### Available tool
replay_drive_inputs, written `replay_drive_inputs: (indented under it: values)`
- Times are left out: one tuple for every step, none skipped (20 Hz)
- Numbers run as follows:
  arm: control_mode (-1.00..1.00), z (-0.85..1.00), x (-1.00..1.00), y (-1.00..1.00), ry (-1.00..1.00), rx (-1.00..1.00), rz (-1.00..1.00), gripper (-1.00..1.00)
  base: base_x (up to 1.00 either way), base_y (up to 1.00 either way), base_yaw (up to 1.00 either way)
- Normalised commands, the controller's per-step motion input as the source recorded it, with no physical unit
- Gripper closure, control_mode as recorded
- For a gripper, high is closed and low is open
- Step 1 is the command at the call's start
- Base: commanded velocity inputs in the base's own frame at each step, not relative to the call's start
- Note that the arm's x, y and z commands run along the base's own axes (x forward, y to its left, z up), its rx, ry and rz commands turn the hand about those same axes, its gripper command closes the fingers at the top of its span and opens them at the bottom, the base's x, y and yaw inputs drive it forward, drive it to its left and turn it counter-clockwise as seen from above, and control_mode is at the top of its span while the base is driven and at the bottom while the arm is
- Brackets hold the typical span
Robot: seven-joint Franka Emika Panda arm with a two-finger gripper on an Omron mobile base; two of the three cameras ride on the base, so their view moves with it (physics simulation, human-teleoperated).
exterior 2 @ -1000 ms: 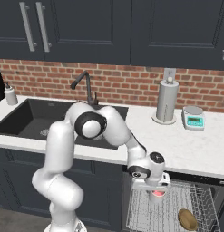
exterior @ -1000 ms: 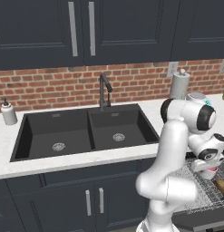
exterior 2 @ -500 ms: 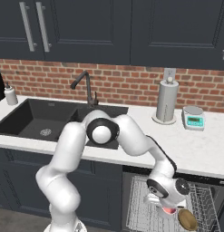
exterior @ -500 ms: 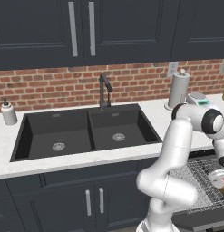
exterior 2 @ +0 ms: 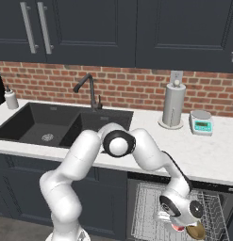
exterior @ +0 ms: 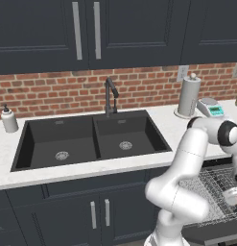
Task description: Pick up the cup and bowl from the counter, place them in the dishwasher, and close the dishwasher door.
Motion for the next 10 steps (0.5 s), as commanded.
replay_drive_inputs:
  values:
    - [-1.00,-0.26,0.00,0.00,0.00,0.03,0.01,1.00,0.00,0.00,0.00]
    - [-1.00,-0.14,0.00,0.05,0.00,0.01,0.02,1.00,0.00,0.00,0.00]
    - [-1.00,-0.17,0.06,0.08,0.00,0.00,0.02,1.00,0.00,0.00,0.00]
    - [-1.00,-0.18,0.13,0.09,-0.03,0.00,0.01,1.00,0.00,0.00,0.00]
    - [-1.00,-0.21,0.16,0.07,-0.05,0.00,0.00,1.00,0.00,0.00,0.00]
    - [-1.00,-0.18,0.18,0.06,-0.07,0.00,0.00,1.00,0.00,0.00,0.00]
    - [-1.00,-0.16,0.19,0.09,-0.05,0.00,0.00,1.00,0.00,0.00,0.00]
    - [-1.00,-0.15,0.22,0.09,-0.05,0.00,0.00,1.00,0.00,0.00,0.00]
    - [-1.00,-0.14,0.24,0.09,-0.04,0.00,0.00,1.00,0.00,0.00,0.00]
    - [-1.00,-0.14,0.26,0.09,-0.02,0.00,0.00,1.00,0.00,0.00,0.00]
